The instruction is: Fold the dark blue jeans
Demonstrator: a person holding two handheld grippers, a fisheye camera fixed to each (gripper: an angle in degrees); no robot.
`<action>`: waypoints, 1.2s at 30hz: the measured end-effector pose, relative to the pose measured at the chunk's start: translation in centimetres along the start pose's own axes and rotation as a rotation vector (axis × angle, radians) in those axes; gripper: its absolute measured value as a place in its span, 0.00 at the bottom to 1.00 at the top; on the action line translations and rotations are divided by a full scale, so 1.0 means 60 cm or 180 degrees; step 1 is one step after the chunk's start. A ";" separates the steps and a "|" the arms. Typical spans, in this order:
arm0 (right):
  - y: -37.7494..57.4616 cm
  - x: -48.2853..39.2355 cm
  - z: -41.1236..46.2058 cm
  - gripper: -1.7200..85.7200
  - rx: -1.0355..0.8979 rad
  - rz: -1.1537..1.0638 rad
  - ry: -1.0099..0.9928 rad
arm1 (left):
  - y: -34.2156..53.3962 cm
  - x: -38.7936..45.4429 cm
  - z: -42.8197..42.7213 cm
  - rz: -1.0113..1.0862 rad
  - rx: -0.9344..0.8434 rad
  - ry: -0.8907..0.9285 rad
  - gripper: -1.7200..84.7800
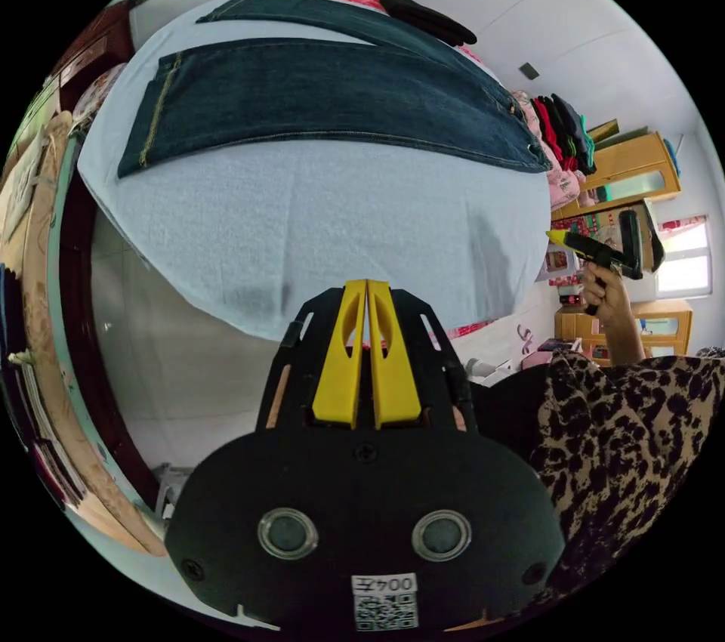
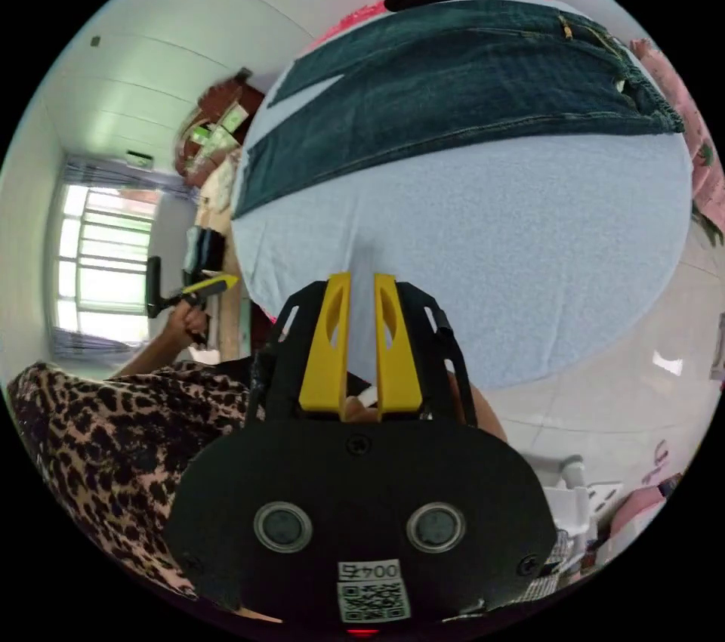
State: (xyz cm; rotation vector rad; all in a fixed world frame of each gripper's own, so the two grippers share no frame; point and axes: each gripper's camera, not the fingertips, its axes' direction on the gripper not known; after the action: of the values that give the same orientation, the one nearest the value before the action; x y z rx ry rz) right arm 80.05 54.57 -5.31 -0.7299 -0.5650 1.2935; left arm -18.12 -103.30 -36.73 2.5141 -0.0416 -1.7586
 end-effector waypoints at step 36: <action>-0.499 0.810 -0.710 0.18 0.0389 0.0752 -0.1322 | -0.507 0.570 0.227 0.0692 -0.0081 0.0772 0.08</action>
State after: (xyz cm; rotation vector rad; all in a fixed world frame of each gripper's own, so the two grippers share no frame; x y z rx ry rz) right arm 140.37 91.89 -11.91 -0.4340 -0.7402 1.7021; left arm -19.74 -75.77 -75.70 2.5719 -0.2655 -1.3590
